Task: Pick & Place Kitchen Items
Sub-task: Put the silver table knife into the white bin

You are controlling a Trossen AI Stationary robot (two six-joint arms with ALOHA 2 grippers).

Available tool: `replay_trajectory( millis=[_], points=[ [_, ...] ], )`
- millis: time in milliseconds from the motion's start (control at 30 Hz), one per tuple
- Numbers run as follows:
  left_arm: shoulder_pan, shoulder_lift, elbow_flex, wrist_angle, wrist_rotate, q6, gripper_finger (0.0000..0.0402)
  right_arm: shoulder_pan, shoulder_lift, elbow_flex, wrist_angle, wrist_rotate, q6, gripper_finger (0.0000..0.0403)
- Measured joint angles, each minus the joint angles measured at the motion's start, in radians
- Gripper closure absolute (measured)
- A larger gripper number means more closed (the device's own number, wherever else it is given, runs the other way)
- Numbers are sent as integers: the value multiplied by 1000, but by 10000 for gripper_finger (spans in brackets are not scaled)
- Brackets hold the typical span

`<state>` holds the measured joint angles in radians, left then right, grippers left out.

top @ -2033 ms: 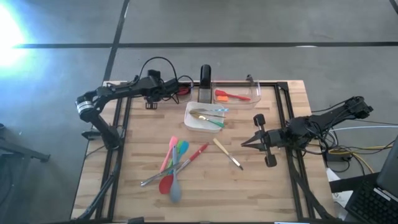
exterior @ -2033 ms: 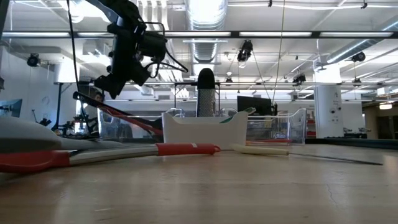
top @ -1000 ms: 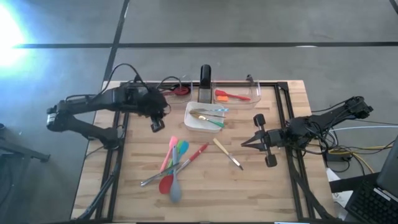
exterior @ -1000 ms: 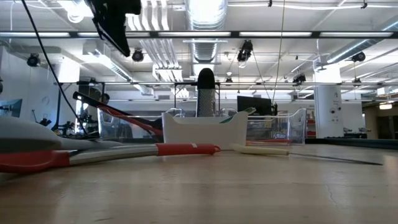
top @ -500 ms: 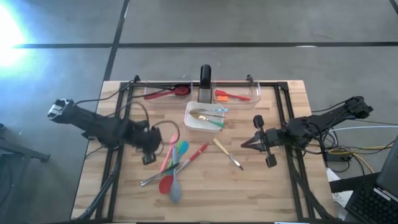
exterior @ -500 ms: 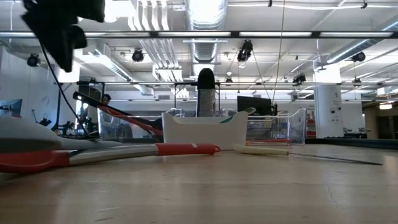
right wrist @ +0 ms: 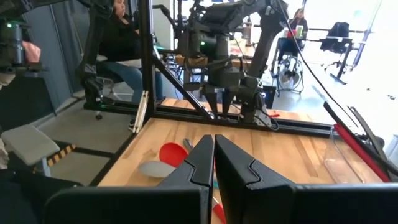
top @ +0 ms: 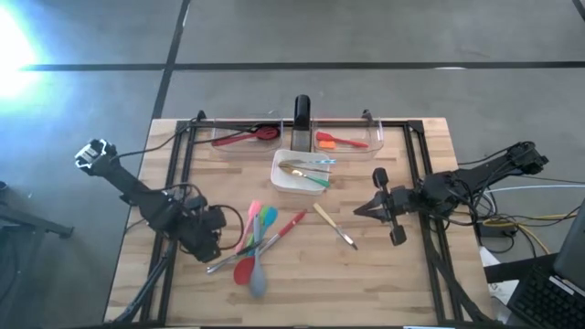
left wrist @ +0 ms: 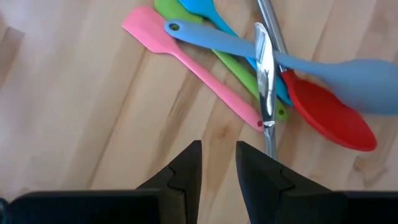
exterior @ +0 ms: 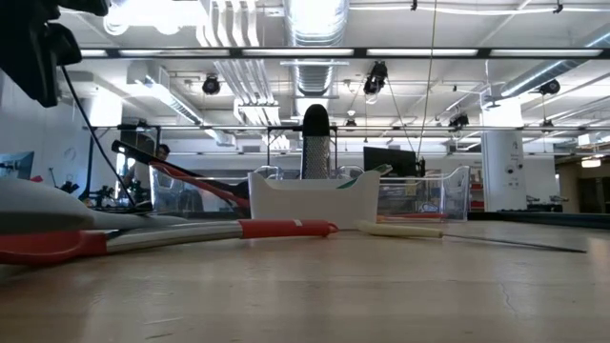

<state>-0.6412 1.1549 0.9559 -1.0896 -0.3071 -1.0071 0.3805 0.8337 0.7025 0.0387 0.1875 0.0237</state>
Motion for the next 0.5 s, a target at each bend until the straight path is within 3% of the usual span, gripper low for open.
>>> replay_trajectory(
  millis=[233, 500],
  points=[
    [-4, 21, -72, 126, 58, -2, 295, 0, 0, 0, -7, 0, -1, 394],
    [-5, 107, -182, 268, 210, 28, 263, 0, 0, 0, -10, -1, -4, 394]
  ],
)
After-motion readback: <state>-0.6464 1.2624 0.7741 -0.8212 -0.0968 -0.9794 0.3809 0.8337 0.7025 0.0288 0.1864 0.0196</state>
